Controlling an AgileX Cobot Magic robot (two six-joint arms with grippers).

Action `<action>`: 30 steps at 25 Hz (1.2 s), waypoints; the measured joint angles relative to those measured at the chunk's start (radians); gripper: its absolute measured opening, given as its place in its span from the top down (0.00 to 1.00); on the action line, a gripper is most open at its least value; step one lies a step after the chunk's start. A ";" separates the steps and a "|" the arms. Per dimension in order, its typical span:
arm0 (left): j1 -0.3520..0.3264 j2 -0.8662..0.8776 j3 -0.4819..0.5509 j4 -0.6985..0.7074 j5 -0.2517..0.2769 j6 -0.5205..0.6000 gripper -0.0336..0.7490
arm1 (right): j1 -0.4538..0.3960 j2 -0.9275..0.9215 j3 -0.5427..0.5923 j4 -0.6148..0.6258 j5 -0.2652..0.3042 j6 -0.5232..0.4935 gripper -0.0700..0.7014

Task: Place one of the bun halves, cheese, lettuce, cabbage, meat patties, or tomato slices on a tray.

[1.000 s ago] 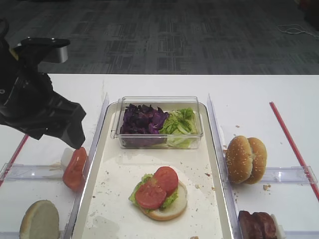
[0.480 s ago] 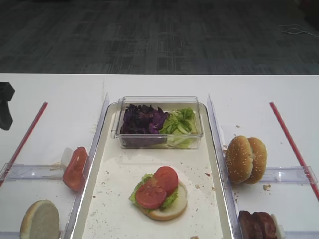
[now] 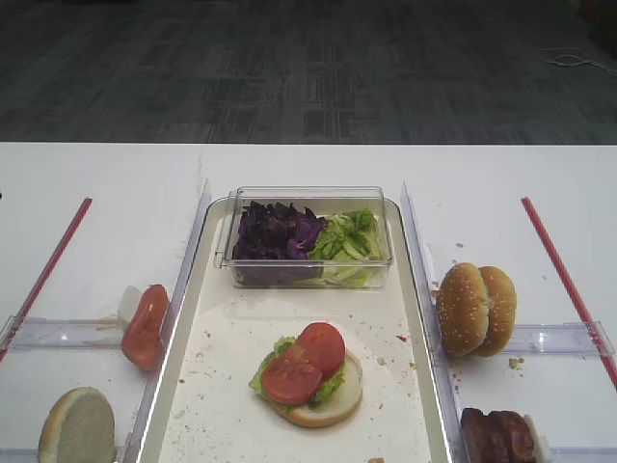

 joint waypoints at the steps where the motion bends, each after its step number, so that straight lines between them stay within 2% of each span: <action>1: 0.000 -0.022 0.020 0.000 0.002 0.000 0.24 | 0.000 0.000 0.000 0.000 0.000 0.000 0.02; 10: 0.000 -0.339 0.338 0.000 0.015 -0.006 0.24 | 0.000 0.000 0.000 0.000 0.000 0.000 0.01; 14: 0.000 -0.475 0.433 0.000 0.020 -0.007 0.24 | 0.000 0.000 0.000 0.000 0.000 0.000 0.02; 21: 0.000 -0.703 0.520 -0.005 0.022 -0.007 0.24 | 0.000 0.000 0.000 0.000 0.000 0.000 0.02; 30: 0.000 -0.951 0.531 -0.007 0.036 -0.007 0.24 | 0.000 0.000 0.000 0.000 0.000 0.000 0.02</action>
